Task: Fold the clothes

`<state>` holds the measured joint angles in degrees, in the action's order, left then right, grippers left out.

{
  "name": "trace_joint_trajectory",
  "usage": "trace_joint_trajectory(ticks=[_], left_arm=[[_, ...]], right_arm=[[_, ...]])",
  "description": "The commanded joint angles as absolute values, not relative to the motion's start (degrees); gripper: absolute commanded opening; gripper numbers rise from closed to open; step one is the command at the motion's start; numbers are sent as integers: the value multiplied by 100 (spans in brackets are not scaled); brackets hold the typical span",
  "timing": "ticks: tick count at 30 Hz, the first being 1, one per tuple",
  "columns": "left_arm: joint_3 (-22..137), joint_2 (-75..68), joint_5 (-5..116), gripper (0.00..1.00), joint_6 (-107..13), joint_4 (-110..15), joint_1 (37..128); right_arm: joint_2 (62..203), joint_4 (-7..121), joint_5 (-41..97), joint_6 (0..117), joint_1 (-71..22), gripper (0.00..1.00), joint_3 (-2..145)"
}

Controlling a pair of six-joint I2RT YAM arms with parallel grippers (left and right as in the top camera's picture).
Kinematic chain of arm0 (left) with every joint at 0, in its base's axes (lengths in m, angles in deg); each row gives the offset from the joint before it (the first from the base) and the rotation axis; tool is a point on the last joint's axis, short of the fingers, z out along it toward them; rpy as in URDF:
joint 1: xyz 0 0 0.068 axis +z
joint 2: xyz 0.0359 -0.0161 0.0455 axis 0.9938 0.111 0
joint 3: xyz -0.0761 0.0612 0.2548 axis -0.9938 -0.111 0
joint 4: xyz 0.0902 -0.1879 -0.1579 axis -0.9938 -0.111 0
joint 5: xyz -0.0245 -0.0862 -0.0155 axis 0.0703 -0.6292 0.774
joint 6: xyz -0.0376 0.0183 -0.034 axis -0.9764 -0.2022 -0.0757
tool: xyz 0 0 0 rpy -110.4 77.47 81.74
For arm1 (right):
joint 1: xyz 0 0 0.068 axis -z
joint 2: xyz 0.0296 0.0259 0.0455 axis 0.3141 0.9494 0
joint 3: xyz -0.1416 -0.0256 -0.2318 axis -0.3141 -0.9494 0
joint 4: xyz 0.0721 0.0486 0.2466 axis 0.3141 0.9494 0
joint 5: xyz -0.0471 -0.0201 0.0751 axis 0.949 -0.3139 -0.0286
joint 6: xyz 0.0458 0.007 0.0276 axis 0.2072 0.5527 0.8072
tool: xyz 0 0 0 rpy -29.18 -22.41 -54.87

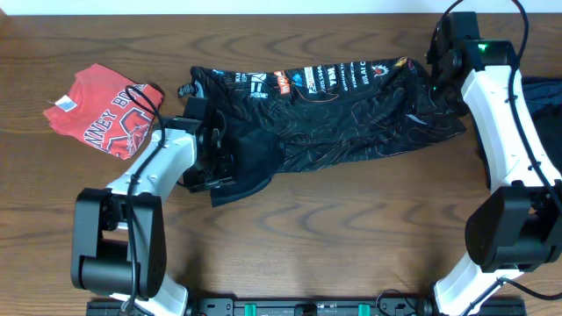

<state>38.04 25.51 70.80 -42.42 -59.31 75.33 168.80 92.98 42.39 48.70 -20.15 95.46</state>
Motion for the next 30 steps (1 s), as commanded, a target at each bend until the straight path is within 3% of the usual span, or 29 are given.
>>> trace_joint_trajectory(ticks=[1, 9, 13, 15, 16, 17, 21, 25, 27, 30], left_arm=[[3704, 2637, 7006, 58, -4312, -5974, 7553], [3596, 2639, 7006, 57, -4312, -6031, 7553], [3500, 2639, 7006, 46, -4312, -6029, 7553], [3446, 2639, 7006, 32, -4315, -6022, 7553], [3426, 2639, 7006, 15, -4312, -6018, 7553], [3417, 2639, 7003, 6, -4315, -6022, 7553], [3483, 2606, 6516, 6, -4269, -6033, 7553], [3859, 2390, 4774, 6, -3735, -5922, 7553], [4189, 2219, 4188, 6, -3545, -5450, 7561], [4855, 2025, 4328, 6, -3777, -4141, 7688]], right_arm=[[16792, 9311, 4234, 4935, -1980, 43, 9511], [16792, 9355, 4234, 4935, -1980, 42, 9511], [16792, 9355, 4232, 4935, -1982, 42, 9511], [16792, 9359, 4234, 4933, -1978, 42, 9511], [16792, 9368, 4234, 4933, -1971, 42, 9511], [16792, 9375, 4234, 4933, -1971, 42, 9511], [16792, 9390, 4236, 4931, -1971, 42, 9511], [16792, 9399, 4241, 4890, -1971, 42, 9511], [16792, 9396, 4241, 4890, -1971, 42, 9514], [16792, 9394, 4241, 4890, -1971, 42, 9511]])
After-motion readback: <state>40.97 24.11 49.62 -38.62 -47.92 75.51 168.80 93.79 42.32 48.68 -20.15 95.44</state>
